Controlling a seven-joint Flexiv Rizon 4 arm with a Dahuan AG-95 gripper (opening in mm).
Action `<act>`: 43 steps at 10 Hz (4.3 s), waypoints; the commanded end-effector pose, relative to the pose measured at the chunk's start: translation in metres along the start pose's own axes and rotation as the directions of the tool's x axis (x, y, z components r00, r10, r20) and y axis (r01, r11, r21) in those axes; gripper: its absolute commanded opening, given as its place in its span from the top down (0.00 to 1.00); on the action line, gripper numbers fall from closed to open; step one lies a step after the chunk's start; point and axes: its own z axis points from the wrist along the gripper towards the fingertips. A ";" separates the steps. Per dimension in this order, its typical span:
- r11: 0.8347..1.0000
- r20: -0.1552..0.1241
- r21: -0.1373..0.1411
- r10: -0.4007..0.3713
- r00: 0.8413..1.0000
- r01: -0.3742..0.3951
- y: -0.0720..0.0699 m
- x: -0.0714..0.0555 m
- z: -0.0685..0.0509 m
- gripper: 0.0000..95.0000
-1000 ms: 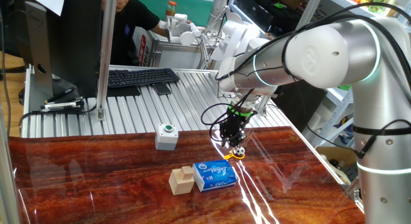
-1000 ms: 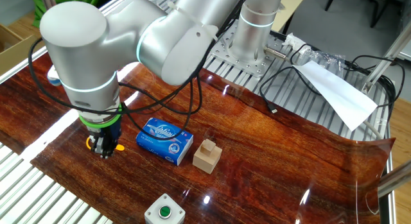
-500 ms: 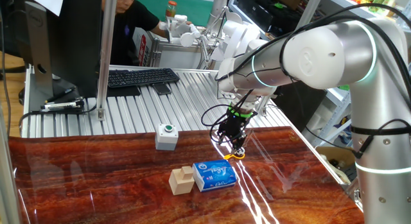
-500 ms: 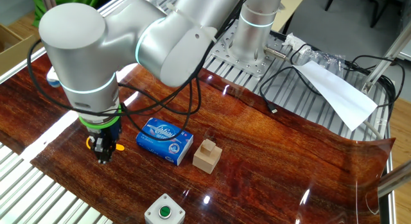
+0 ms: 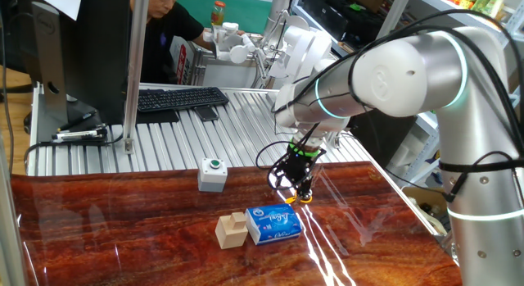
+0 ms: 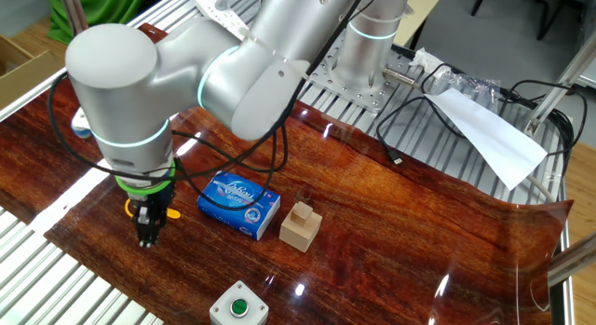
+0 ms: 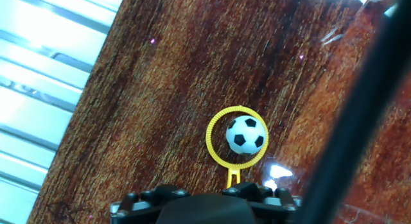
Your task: Remove the bubble ring from the ball
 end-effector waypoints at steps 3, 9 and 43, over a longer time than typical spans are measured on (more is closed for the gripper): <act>1.000 0.009 0.005 -0.016 1.000 0.016 -0.001 0.000 0.000 0.00; 0.997 0.005 0.007 -0.079 0.997 0.079 0.000 0.000 -0.002 1.00; 1.000 -0.127 0.016 -0.016 0.992 0.018 0.000 0.001 -0.002 0.40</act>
